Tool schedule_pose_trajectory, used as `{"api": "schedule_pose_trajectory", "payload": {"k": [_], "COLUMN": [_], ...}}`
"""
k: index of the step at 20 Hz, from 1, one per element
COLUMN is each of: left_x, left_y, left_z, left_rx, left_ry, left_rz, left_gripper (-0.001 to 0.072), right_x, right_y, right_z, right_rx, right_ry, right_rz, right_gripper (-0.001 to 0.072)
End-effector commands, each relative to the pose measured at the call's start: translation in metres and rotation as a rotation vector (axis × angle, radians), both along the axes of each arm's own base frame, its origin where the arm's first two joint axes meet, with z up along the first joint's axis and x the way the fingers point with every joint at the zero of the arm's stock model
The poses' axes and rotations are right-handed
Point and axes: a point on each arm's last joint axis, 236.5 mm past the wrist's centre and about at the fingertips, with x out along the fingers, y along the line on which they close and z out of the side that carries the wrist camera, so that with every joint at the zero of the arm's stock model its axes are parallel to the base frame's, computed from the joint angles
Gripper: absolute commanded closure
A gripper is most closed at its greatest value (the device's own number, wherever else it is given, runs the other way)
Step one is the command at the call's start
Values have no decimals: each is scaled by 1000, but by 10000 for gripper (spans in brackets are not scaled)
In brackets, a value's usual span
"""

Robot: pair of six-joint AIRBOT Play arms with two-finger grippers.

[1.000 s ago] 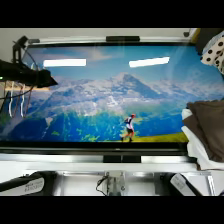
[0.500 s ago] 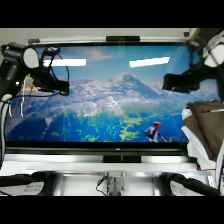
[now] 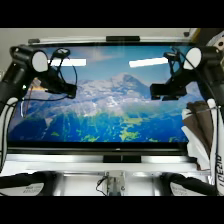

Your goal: Fold the shirts.

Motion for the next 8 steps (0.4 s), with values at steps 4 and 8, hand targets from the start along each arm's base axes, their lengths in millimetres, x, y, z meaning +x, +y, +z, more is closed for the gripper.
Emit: {"api": "schedule_pose_trajectory", "payload": {"k": [4,8], "left_x": [-24,-24], "left_y": [9,10], "left_z": [-21,-29], "left_rx": [-3,1], "left_ry": [-20,-24], "left_rz": [-26,-30], "left_gripper": [-13,-13], "right_x": [-2,-2], "right_y": [3,3], "right_z": [0,0], "right_rx": [3,3], "right_ry": [9,9], "right_rz": [5,5], "right_gripper": [159,159]}}
